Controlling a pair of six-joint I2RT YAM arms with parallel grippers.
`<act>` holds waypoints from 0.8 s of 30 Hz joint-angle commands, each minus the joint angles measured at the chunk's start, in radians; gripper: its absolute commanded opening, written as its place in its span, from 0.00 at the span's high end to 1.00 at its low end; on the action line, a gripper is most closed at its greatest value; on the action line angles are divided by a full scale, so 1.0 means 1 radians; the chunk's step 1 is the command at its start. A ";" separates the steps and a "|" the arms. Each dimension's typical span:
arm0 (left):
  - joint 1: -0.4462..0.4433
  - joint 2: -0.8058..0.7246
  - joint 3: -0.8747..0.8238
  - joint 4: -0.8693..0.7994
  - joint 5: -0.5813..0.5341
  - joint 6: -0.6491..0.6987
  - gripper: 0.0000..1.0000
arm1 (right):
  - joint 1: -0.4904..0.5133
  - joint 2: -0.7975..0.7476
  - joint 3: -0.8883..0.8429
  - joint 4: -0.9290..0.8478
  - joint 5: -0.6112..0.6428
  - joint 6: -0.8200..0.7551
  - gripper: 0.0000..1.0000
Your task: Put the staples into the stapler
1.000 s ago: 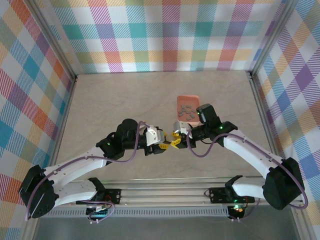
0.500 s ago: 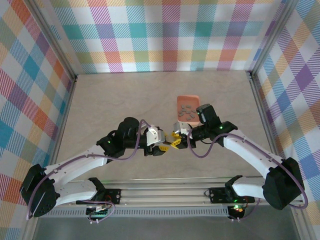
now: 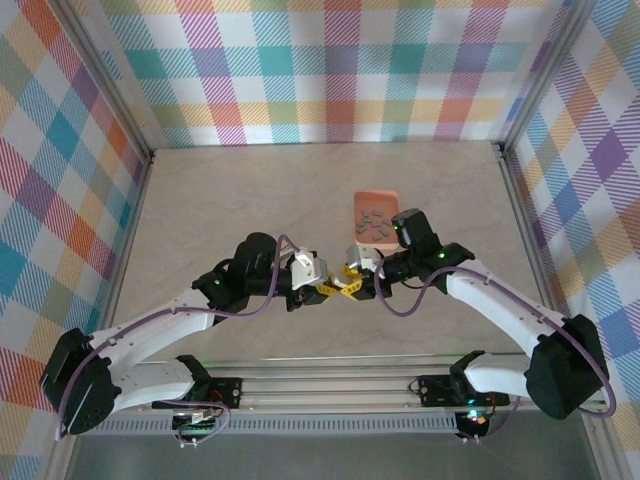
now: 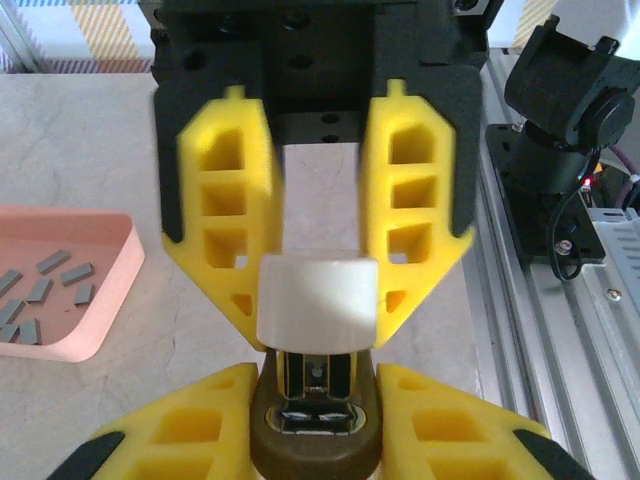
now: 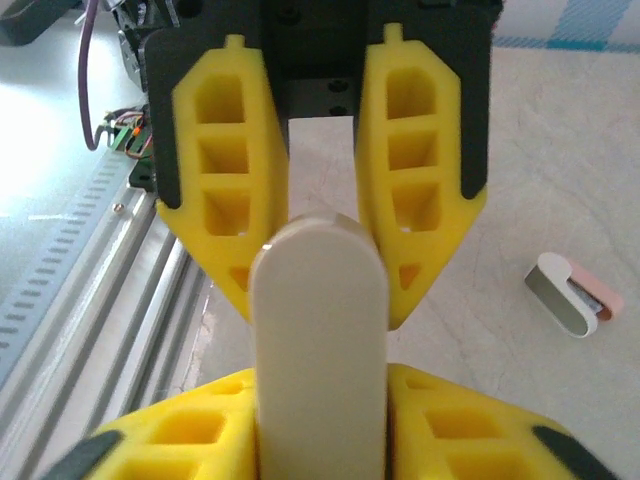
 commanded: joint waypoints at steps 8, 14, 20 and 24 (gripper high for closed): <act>-0.001 -0.011 0.068 -0.166 -0.090 0.118 0.81 | 0.019 -0.088 -0.065 0.230 0.047 0.326 0.42; -0.001 -0.005 0.065 -0.153 -0.068 0.118 0.81 | 0.059 -0.029 -0.033 0.239 0.061 0.358 0.40; 0.000 0.002 0.069 -0.152 -0.064 0.120 0.81 | 0.072 0.015 -0.009 0.236 -0.014 0.343 0.47; -0.001 0.014 0.073 -0.160 -0.064 0.128 0.81 | 0.072 0.023 -0.006 0.226 -0.050 0.322 0.59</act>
